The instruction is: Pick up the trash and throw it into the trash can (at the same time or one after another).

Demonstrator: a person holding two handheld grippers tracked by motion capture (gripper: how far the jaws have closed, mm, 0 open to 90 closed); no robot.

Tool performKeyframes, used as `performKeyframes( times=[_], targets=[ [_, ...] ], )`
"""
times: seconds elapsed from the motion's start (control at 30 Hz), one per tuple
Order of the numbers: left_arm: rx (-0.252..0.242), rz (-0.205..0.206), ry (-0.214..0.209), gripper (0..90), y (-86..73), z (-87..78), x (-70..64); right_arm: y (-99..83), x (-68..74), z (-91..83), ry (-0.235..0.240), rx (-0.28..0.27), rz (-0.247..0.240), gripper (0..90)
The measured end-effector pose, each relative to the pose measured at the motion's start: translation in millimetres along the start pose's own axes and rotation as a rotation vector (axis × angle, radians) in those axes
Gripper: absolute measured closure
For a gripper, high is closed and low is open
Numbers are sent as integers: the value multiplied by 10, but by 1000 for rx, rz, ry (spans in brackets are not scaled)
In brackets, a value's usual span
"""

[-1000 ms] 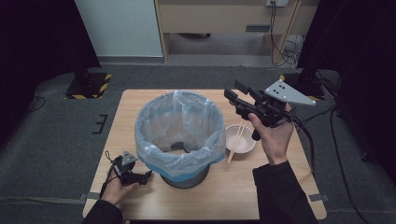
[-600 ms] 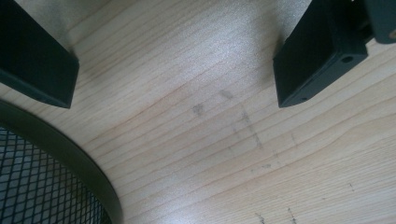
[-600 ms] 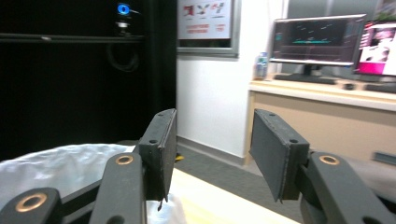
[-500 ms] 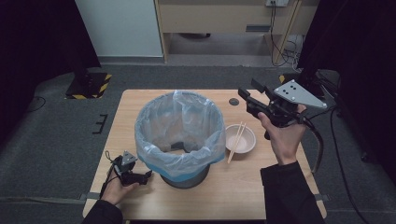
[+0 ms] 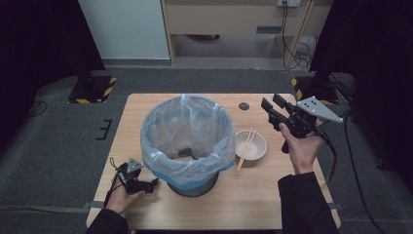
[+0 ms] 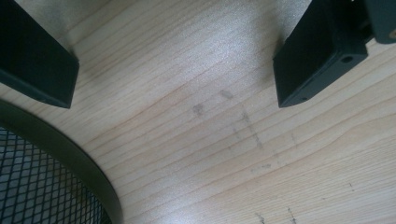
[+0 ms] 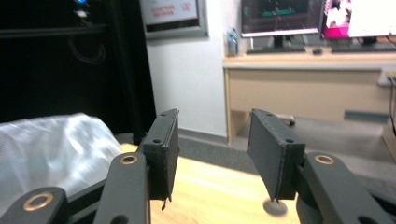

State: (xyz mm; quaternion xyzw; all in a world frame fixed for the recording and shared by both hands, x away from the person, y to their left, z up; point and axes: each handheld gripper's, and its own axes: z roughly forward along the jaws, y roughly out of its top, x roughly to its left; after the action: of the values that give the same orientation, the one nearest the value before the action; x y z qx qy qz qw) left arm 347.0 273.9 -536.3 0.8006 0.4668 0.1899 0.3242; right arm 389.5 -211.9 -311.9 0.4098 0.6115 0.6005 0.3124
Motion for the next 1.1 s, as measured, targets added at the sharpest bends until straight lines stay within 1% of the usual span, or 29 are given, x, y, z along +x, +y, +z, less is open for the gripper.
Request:
performKeyframes(
  times=[0.13,0.3,0.33,0.4,0.43,0.47,0.53,0.63,0.8,0.87,0.93,1.03,1.1],
  targets=[
    [-1,1,1,0,-1,1,0,-250,-112,46,-36,60,10,531],
    [0,0,0,0,0,0,0,-615,-235,127,-84,147,16,530],
    [0,0,0,0,0,0,0,-662,-252,139,-92,162,20,525],
    [0,0,0,0,0,0,0,-757,-305,171,-113,215,13,521],
    [0,0,0,0,0,0,0,-803,-334,177,-124,231,12,521],
    [0,0,0,0,0,0,0,-828,-348,179,-127,238,19,520],
    [0,0,0,0,0,0,0,-905,-381,180,-132,268,24,509],
    [0,2,-2,0,1,2,-1,-1009,-400,181,-138,299,27,496],
    [-1,3,-3,0,3,4,-3,-1148,-382,223,-137,339,30,475],
    [-1,3,-4,0,4,5,-4,-1232,-352,271,-139,356,30,457],
    [-1,5,-5,0,4,6,-4,-1329,-320,324,-139,384,18,440],
    [-1,7,-6,0,4,6,-6,-1460,-297,394,-139,421,12,439],
    [-1,7,-6,0,4,7,-6,-1515,-290,420,-137,433,25,438]
  ],
)
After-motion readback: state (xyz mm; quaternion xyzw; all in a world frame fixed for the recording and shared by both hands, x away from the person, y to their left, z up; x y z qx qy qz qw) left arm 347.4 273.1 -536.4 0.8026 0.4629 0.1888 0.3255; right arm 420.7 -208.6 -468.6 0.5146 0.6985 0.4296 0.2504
